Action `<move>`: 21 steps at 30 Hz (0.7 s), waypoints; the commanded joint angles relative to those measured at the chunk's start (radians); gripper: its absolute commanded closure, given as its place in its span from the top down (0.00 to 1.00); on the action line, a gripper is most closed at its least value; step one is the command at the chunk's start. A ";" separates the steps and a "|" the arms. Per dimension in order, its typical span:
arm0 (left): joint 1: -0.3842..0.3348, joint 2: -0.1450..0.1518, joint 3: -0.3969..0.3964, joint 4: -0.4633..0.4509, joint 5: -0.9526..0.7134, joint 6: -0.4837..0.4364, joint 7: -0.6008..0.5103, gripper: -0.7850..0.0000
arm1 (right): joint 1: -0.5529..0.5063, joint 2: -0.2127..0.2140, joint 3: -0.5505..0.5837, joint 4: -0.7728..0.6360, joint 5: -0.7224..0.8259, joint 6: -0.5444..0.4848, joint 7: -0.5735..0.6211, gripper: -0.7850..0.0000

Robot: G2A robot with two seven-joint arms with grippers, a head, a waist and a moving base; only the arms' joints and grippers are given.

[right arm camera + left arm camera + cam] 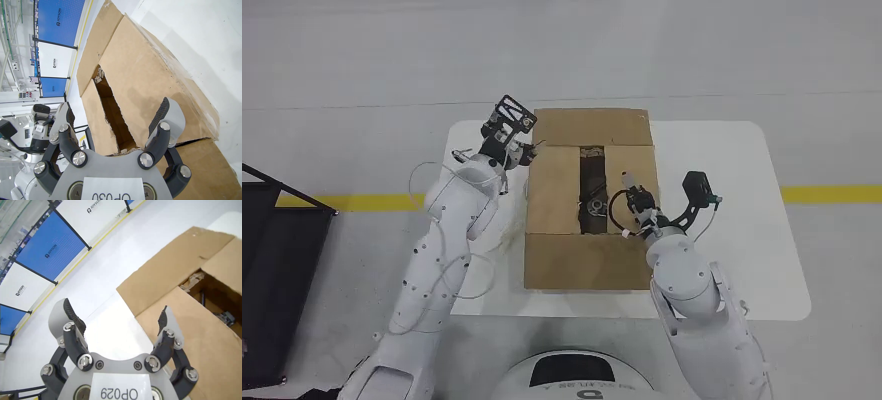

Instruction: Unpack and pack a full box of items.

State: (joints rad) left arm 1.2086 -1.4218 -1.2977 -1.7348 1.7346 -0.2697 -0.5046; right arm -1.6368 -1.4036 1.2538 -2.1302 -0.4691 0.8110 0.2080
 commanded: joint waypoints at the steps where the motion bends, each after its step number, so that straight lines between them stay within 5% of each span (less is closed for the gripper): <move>1: 0.027 0.006 -0.046 -0.051 -0.029 -0.006 -0.010 1.00 | 0.000 0.000 0.000 0.000 0.000 0.000 0.000 1.00; 5: 0.090 0.018 -0.138 -0.136 -0.076 -0.015 -0.022 1.00 | 0.001 0.000 -0.001 -0.001 0.006 -0.018 0.001 1.00; 10: 0.145 0.026 -0.198 -0.153 -0.127 -0.025 -0.024 1.00 | -0.030 0.005 0.044 -0.037 0.090 -0.231 0.023 1.00; 16: 0.171 0.031 -0.209 -0.134 -0.160 -0.017 -0.028 1.00 | -0.078 0.014 0.139 -0.051 0.227 -0.417 0.089 1.00; 21: 0.186 0.035 -0.200 -0.143 -0.157 -0.019 -0.028 1.00 | -0.082 0.018 0.154 -0.051 0.232 -0.433 0.119 1.00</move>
State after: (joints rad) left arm 1.3935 -1.3880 -1.4993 -1.8764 1.5759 -0.2856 -0.5310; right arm -1.7188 -1.3855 1.4093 -2.1817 -0.2363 0.3762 0.3302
